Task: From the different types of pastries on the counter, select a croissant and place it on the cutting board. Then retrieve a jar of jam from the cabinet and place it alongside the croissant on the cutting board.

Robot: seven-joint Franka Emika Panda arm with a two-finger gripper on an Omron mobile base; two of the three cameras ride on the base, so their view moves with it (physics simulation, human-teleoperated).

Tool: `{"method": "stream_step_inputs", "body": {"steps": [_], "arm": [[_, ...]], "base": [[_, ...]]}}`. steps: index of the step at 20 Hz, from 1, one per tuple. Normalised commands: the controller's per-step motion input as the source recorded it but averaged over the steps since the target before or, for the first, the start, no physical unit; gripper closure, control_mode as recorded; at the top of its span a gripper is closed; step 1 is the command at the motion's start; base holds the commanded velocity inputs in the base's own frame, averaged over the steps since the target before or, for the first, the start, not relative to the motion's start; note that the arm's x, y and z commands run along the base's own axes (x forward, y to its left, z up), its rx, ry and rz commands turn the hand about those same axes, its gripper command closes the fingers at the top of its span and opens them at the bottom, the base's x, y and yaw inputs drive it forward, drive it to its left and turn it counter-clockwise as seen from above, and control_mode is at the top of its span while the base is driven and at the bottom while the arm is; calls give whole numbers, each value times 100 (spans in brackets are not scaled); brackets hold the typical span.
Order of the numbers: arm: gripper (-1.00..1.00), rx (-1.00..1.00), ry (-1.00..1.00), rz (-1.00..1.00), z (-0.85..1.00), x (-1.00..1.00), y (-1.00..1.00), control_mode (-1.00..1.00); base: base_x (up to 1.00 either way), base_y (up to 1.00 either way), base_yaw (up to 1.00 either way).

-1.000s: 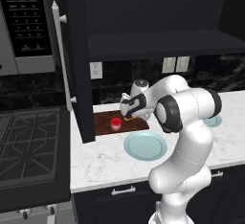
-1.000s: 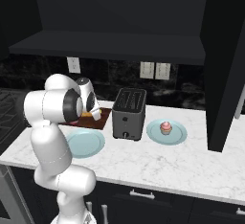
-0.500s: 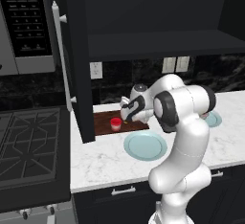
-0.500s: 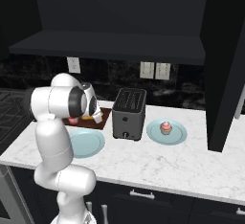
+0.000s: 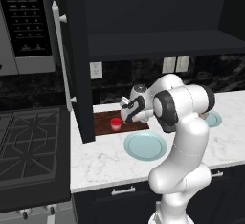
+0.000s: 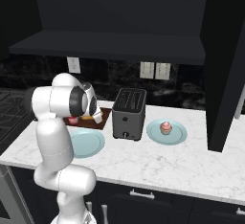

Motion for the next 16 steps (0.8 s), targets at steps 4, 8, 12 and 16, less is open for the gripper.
{"method": "stream_step_inputs", "body": {"steps": [4,8,12,16], "arm": [[-100,0,-3,0,0,6,2,-100],[-100,0,-28,0,3,-3,20,-100],[-100,-3,-38,0,49,-68,18,-100],[-100,-3,-29,-3,33,-89,4,-100]], "base": [[0,0,0],[0,0,0],[0,0,0],[0,0,0]]}}
